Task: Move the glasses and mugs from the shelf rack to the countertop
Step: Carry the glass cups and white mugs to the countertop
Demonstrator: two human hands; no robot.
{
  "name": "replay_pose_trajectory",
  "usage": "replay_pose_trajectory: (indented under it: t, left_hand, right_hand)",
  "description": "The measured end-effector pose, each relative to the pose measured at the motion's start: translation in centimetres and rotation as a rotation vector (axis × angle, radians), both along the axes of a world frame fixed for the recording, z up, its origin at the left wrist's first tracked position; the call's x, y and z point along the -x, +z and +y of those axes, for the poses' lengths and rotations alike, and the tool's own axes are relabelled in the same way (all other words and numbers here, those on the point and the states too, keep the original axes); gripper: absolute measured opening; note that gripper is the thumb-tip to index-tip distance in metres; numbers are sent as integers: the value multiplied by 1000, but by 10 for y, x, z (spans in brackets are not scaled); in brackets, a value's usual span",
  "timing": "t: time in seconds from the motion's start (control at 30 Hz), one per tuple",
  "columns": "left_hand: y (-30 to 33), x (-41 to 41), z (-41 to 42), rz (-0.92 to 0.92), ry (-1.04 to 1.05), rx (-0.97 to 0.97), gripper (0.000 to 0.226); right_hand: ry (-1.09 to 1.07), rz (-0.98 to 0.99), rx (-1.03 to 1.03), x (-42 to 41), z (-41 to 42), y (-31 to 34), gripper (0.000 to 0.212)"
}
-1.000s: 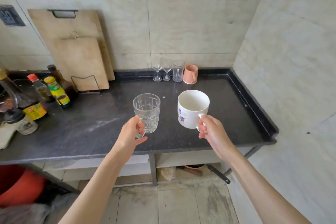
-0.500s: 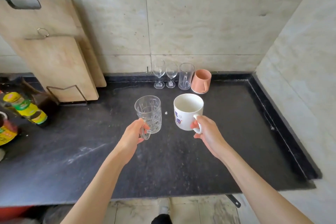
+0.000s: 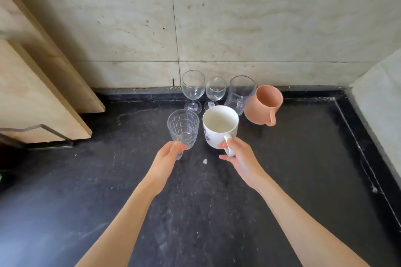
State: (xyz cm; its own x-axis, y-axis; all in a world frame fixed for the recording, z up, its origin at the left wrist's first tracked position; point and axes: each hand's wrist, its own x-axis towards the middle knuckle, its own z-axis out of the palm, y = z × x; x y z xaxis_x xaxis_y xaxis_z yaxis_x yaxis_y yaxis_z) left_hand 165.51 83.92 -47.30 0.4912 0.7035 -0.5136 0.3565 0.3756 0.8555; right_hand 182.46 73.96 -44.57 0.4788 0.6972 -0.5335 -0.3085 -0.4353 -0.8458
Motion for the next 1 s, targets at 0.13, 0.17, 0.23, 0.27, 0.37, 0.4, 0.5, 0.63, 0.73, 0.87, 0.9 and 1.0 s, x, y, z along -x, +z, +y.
replay_pose_trajectory:
  t: [0.13, 0.17, 0.23, 0.27, 0.37, 0.4, 0.5, 0.63, 0.73, 0.87, 0.9, 1.0]
  left_hand:
    - [-19, -7, 12, -11, 0, -1, 22]
    - [-22, -9, 15, -9, -1, -1, 21]
    - [-27, -12, 19, -5, -2, -3, 22]
    - [-29, -13, 20, -1, -4, -6, 23]
    - [-34, -16, 25, 27, -26, -37, 26]
    - [-34, -17, 26, 39, -34, -49, 28]
    - [-35, -20, 28, 52, -40, -66, 30]
    - [-31, -23, 29, 52, -35, -78, 32]
    - [-28, -24, 28, 56, -32, -85, 28]
    - [-22, -25, 27, 83, -9, -66, 25]
    - [-21, -25, 27, 97, 5, -60, 27]
    - [-14, -24, 20, 134, 61, -41, 36]
  right_hand:
    - [-10, 49, -37, -4, 13, -10, 30]
    - [-2, 61, -49, -5, 16, -13, 30]
    - [19, 72, -65, -6, 21, -18, 30]
    - [26, 70, -66, -7, 23, -21, 29]
    - [34, 69, -62, -9, 29, -28, 28]
    - [34, 78, -66, -9, 30, -31, 27]
    - [40, 81, -59, -9, 30, -37, 26]
    - [26, 84, -40, -10, 30, -43, 25]
    - [35, 49, -8, -10, 31, -46, 26]
    - [19, -4, 41, -7, 28, -49, 29]
    - [19, -24, 62, -6, 28, -49, 30]
    - [32, -92, 156, -7, 27, -44, 31]
